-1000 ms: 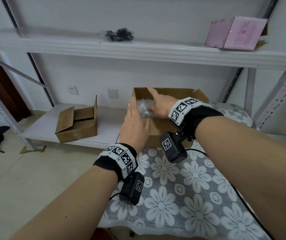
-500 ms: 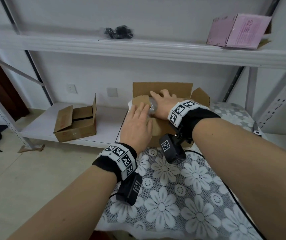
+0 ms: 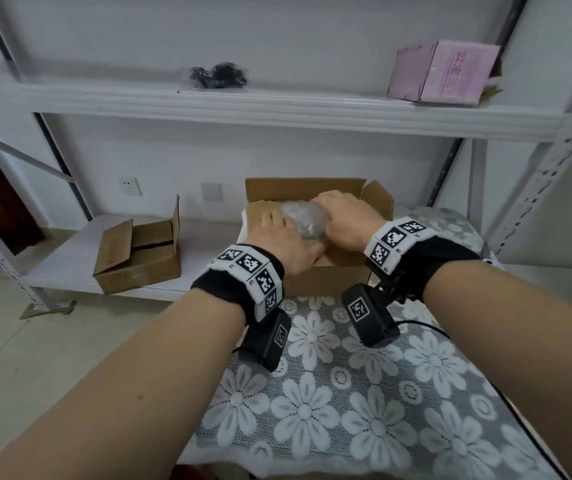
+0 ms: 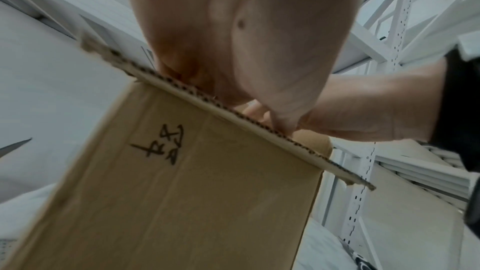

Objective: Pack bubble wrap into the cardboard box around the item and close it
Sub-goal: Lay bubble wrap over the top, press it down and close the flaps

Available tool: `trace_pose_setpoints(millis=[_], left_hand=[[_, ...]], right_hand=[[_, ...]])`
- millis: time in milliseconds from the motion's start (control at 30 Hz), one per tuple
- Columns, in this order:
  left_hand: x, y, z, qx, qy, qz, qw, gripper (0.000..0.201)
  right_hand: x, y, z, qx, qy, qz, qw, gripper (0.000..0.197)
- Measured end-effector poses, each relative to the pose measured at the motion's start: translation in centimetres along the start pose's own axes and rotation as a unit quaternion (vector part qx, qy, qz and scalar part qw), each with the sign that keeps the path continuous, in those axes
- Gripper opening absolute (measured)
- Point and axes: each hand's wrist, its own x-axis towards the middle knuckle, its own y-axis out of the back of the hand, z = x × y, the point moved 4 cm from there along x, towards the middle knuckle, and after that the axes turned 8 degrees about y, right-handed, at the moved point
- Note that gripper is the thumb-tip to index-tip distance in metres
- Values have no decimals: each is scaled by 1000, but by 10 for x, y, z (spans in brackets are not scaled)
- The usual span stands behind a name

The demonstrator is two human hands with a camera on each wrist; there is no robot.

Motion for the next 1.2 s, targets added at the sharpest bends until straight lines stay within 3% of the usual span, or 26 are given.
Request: trace_pose_setpoints(millis=[133, 233, 400, 600, 767, 967, 1067, 1200], left_hand=[[5, 2, 18, -36, 10, -15, 999, 93], [1, -8, 28, 24, 5, -2, 1000, 89], [2, -9, 25, 27, 4, -7, 1000, 90], [1, -8, 27, 32, 2, -23, 999, 90], [0, -6, 28, 30, 4, -26, 999, 93], [-1, -9, 23, 26, -9, -42, 999, 110], [0, -11, 22, 48, -17, -33, 998, 123], [-1, -11, 22, 62, -19, -26, 998, 124]], right_hand=[[-2, 20, 21, -71, -6, 32, 997, 40], [2, 31, 36, -80, -19, 23, 996, 38], [17, 31, 54, 10, -42, -50, 998, 43], [14, 31, 59, 134, -48, 53, 988, 41], [6, 4, 36, 162, -13, 19, 986, 39], [-11, -7, 39, 194, -25, 36, 980, 44], [-22, -14, 42, 176, -16, 27, 984, 47], [-32, -22, 38, 112, -5, -7, 994, 47]])
